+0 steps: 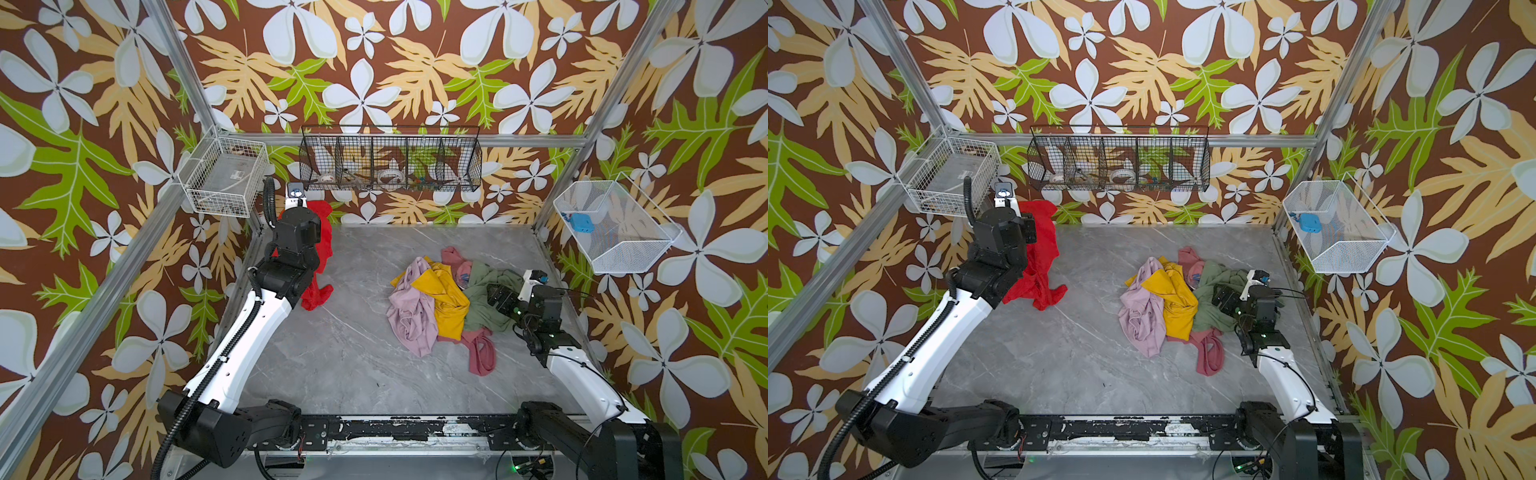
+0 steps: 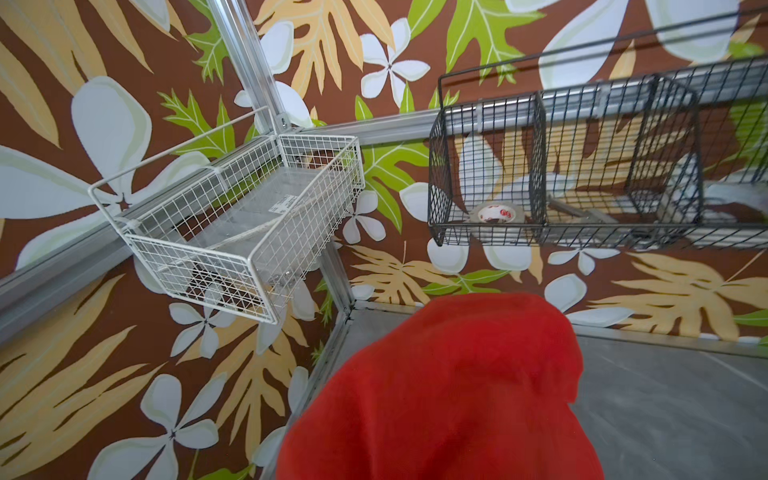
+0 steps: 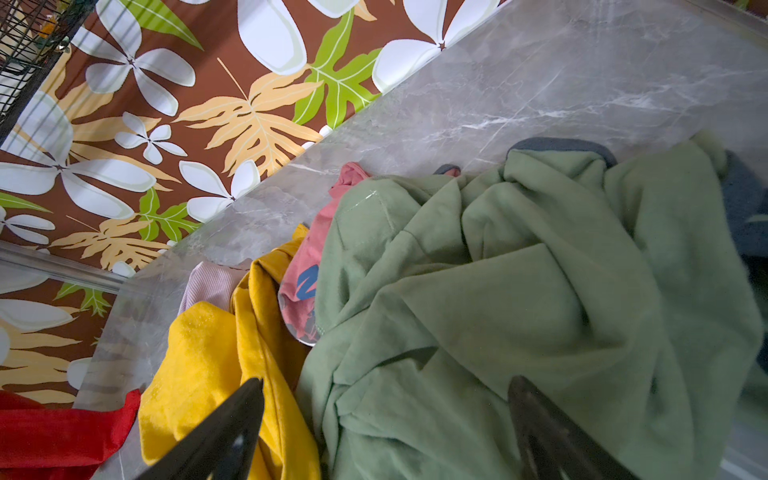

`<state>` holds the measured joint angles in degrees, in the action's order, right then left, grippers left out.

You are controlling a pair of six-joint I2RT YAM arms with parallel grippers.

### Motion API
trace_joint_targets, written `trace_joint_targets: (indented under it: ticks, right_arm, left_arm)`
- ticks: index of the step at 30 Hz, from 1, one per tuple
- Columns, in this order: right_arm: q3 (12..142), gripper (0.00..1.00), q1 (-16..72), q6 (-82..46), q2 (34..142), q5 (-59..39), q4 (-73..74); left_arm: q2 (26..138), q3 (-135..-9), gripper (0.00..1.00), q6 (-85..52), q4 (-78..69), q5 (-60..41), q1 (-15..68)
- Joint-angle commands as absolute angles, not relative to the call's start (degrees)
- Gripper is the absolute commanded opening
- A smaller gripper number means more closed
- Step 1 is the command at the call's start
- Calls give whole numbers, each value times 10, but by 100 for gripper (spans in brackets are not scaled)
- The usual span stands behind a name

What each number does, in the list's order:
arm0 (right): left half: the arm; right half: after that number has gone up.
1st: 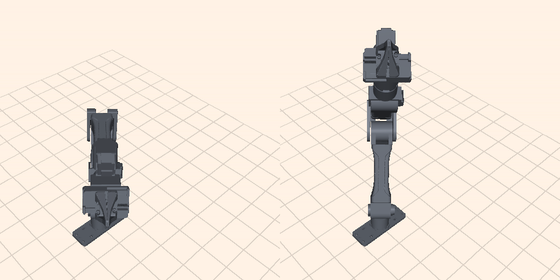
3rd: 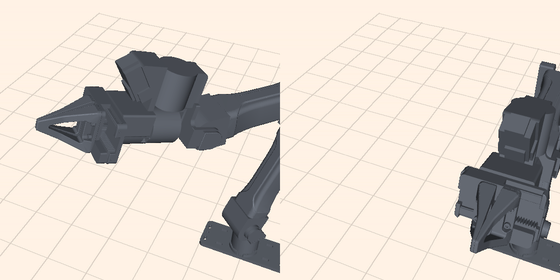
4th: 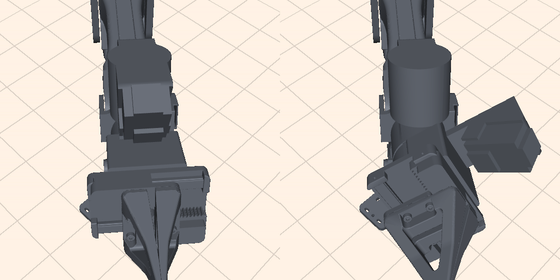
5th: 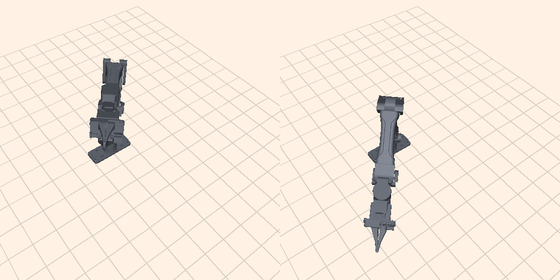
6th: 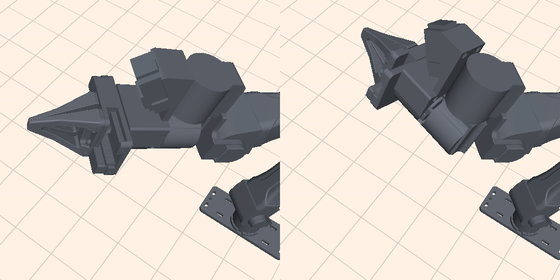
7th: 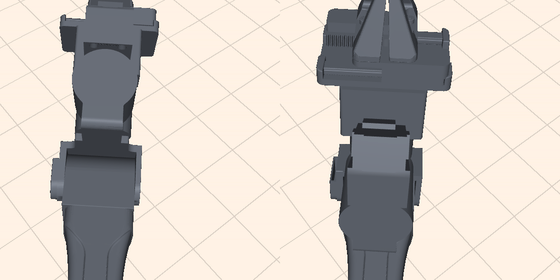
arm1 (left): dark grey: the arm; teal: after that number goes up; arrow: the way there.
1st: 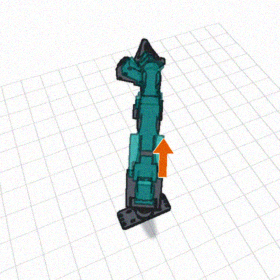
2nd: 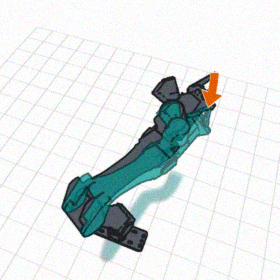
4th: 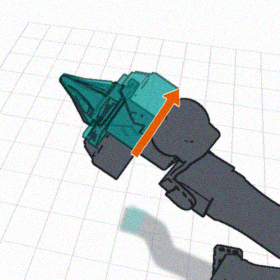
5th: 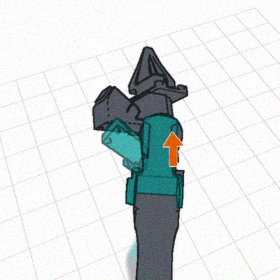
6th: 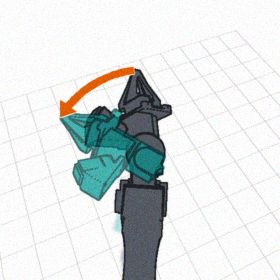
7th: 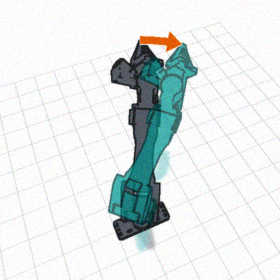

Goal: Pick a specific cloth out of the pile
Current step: 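Lower the red cloth onto the table beside the left gripper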

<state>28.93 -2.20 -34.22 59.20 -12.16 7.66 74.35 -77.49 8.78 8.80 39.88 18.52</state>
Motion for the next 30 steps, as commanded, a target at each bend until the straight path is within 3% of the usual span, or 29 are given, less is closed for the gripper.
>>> trace_joint_targets:
  ticks: [1, 10, 18, 25, 30]
  right_arm:
    - [288, 91, -22, -343, 590, -121, 81]
    - [299, 90, -20, -340, 592, -119, 74]
    - [295, 90, -21, -347, 597, -126, 82]
    - [299, 89, -7, -352, 616, -134, 93]
    - [305, 89, 3, -355, 627, -133, 99]
  left_arm:
    - [752, -773, 0, 99, 64, 373, 184]
    - [775, -720, 0, -80, 63, 235, 196]
    - [745, -613, 0, -206, 0, 179, 191]
    - [716, -531, 0, -298, -90, 70, 136]
    - [714, -502, 0, -329, -107, 45, 117]
